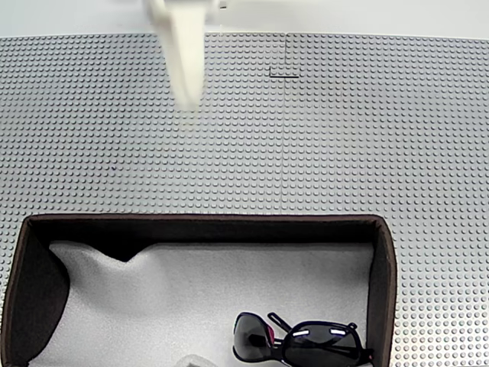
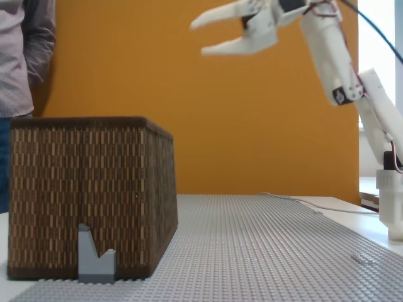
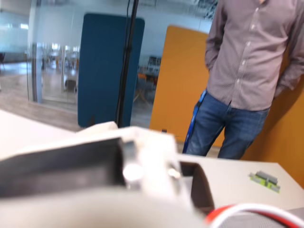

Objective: Grasp a glasses and put it in the bin.

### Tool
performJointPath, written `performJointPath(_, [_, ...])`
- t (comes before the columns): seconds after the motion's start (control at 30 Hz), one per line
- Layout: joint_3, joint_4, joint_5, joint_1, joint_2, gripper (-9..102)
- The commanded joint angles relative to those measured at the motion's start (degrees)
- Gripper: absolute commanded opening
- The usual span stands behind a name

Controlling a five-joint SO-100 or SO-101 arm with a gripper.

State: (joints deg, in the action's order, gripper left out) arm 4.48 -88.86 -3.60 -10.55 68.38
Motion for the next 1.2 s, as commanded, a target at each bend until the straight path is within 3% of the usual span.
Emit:
performJointPath(0.0, [2.37,-0.18,-4.75,-0.09,16.52,19])
performJointPath(0.33, [2.29,-7.38,-9.05,1.14,39.55,19])
performJointPath(0.63, [-0.35,-8.70,-8.53,14.59,56.95,18])
performJointPath(0.77, [-21.45,-0.35,-8.17,15.73,70.58,19])
performJointPath(0.9, [-58.62,18.19,-6.68,15.91,88.51,19])
performJointPath(1.17, [-90.88,32.78,-3.25,12.30,93.34,19])
